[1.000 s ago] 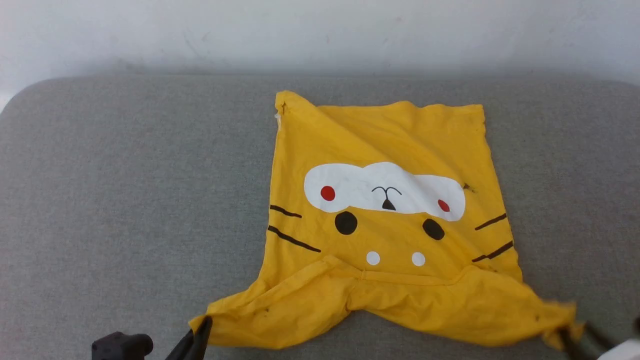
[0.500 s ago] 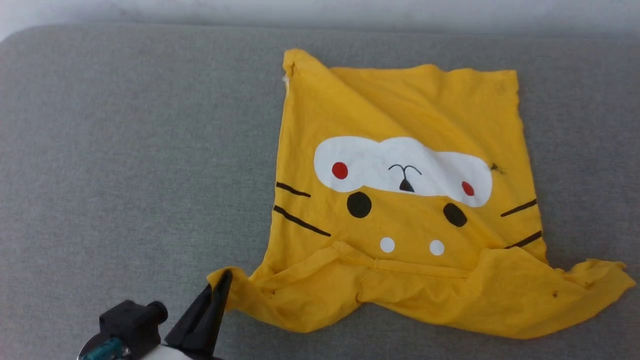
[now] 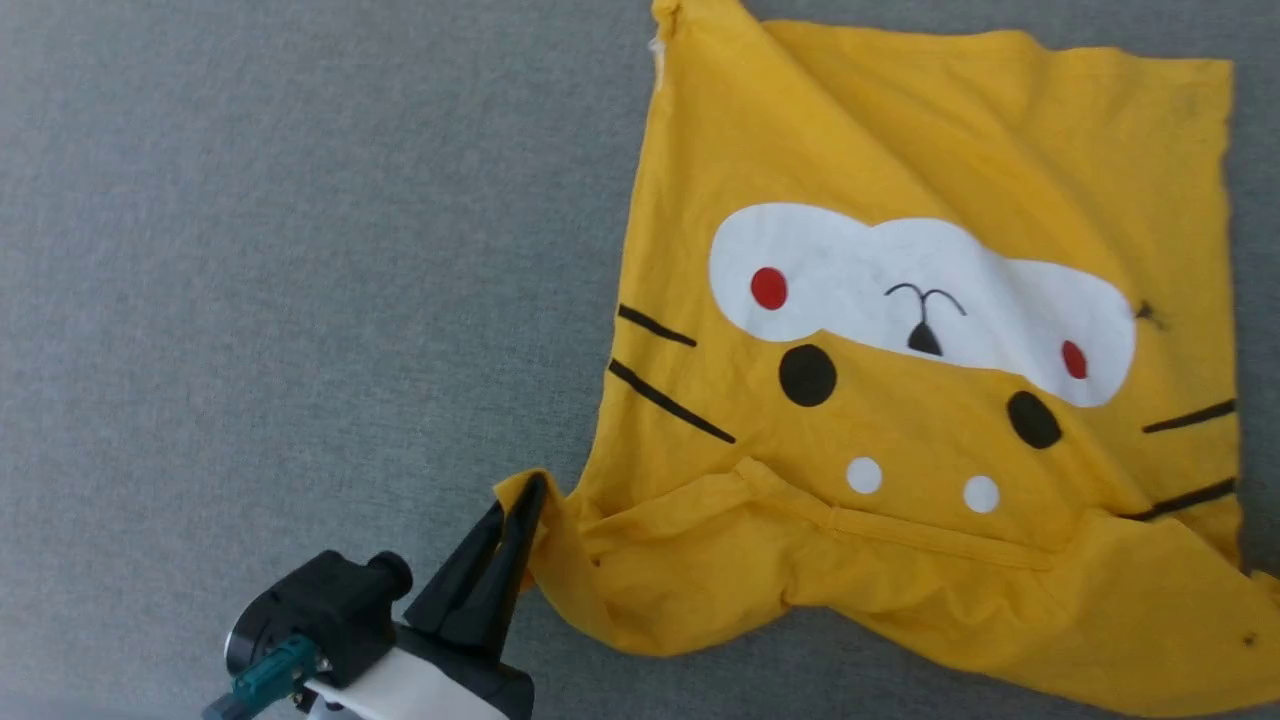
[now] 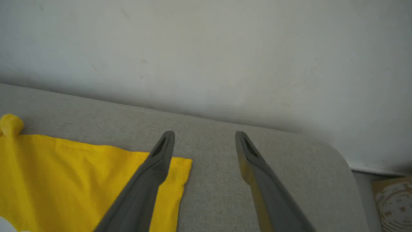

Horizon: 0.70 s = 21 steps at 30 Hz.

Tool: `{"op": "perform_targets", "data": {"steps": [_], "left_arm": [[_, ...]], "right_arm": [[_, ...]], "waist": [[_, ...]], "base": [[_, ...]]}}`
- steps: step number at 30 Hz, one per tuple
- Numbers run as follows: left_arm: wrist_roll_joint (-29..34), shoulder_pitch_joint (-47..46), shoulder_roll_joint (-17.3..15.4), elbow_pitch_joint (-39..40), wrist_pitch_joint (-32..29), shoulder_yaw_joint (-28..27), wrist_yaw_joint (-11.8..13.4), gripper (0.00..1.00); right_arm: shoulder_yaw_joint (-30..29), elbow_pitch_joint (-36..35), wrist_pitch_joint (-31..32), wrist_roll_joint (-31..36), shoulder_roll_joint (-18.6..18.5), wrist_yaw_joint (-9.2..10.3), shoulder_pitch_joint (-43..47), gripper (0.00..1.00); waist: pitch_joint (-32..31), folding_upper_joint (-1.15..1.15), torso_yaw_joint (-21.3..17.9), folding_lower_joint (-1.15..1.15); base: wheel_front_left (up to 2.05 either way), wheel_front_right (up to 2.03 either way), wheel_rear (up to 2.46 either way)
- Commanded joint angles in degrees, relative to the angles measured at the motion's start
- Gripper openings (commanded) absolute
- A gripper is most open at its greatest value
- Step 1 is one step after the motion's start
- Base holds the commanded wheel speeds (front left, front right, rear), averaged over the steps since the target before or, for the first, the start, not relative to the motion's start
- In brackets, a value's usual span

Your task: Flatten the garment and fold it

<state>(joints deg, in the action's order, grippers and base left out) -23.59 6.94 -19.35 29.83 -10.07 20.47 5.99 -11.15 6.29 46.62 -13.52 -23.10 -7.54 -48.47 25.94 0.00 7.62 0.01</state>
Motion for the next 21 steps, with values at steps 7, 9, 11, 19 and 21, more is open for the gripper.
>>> {"op": "perform_targets", "data": {"steps": [7, 9, 11, 19, 21], "left_arm": [[0.86, -2.91, 1.38, -1.34, 1.17, 1.54, -0.94, 0.0], [0.86, -3.2, 1.47, -1.49, 1.32, 1.65, -1.0, 0.0], [0.88, -3.49, 1.53, -1.64, 1.36, 1.76, -1.02, 0.0], [0.87, -4.39, 1.24, -1.91, 1.08, 1.56, -0.98, 0.0], [0.82, -4.6, 1.2, -1.95, 0.99, 1.53, -0.94, 0.0]], "right_arm": [[-3.91, 7.68, 2.19, 4.95, 1.69, 0.05, 0.92, 1.0], [-4.92, 8.57, 2.03, 5.11, 2.17, 0.05, 1.41, 1.0], [-5.3, 9.24, 1.65, 5.42, 2.38, 0.05, 2.0, 1.0], [-6.19, 11.16, 0.38, 5.96, 3.21, 0.05, 3.15, 1.0], [-6.26, 11.6, -0.23, 6.1, 3.16, 0.05, 3.19, 0.35]], "waist": [[6.83, 0.0, 6.62, -0.01], [7.23, 0.0, 6.95, -0.01], [7.55, 0.0, 7.22, -0.01], [8.23, 0.0, 7.64, -0.01], [8.19, 0.0, 7.66, -0.01]], "base": [[0.0, 0.0, 0.0], [0.0, 0.0, 0.0], [0.0, 0.0, 0.0], [0.0, 0.0, 0.0], [0.0, 0.0, 0.0]]}}
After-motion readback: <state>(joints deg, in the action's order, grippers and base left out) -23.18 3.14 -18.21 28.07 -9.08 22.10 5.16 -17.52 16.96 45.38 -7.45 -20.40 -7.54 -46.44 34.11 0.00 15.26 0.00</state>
